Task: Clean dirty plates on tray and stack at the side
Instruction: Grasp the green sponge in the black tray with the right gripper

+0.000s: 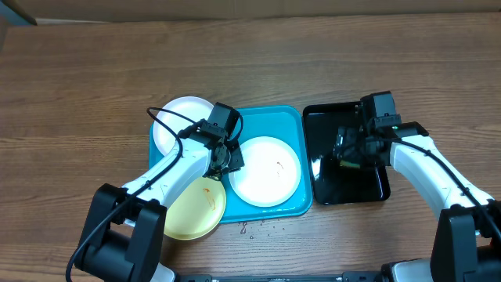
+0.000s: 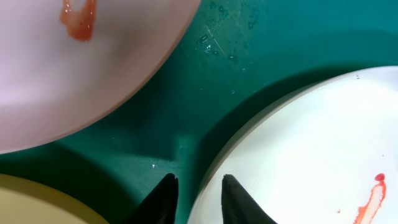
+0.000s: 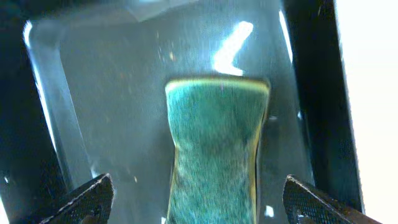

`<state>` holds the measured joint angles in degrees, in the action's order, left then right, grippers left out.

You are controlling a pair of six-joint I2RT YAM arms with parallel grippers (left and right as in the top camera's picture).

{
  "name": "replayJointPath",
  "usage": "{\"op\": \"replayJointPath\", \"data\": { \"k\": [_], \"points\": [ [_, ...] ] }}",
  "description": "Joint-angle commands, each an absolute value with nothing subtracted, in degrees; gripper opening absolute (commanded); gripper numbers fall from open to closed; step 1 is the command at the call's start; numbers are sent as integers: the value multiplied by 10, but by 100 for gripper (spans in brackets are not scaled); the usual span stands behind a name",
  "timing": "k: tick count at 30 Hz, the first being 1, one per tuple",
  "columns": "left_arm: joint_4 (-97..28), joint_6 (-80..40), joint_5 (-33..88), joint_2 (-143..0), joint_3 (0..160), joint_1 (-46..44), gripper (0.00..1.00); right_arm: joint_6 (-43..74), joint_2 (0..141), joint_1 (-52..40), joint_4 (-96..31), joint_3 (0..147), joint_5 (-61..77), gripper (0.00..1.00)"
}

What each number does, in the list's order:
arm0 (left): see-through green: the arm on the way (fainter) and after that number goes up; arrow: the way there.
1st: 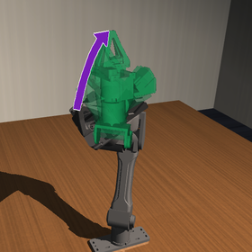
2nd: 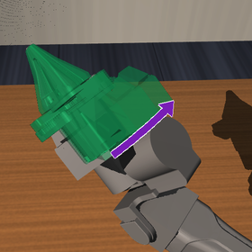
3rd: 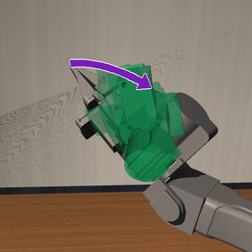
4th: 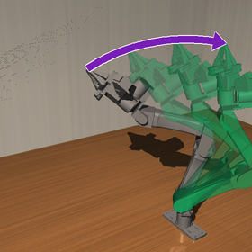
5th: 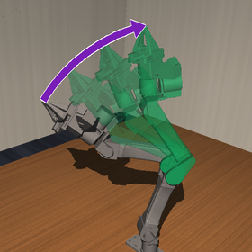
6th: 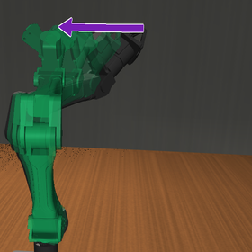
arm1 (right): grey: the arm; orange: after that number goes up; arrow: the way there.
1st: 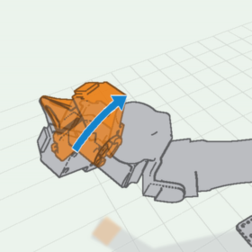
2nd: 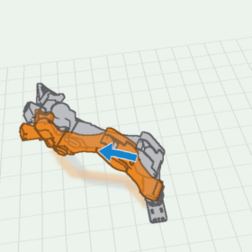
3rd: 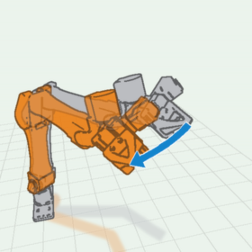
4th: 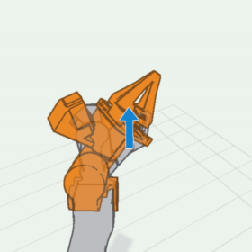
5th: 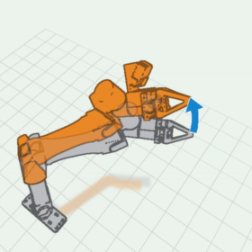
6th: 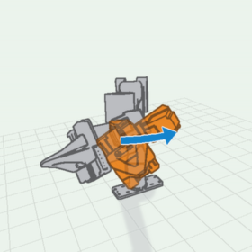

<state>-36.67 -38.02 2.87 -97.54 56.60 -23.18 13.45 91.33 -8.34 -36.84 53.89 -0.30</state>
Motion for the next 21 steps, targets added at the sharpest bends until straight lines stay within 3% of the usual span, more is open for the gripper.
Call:
{"op": "replayJointPath", "data": {
  "k": [1, 8, 15, 21],
  "points": [
    [-366, -390, 13, -982, 551, -241, 24, 135, 909, -85, -370, 540, -14, 89],
    [-352, -389, 5, -982, 533, -248, 22, 136, 910, -85, -373, 536, -12, 89],
    [-336, -413, -20, -982, 517, -248, 4, 137, 910, -85, -344, 510, -4, 88],
    [-331, -429, -24, -982, 517, -248, 7, 138, 910, -88, -330, 498, 3, 84]
  ]
}}
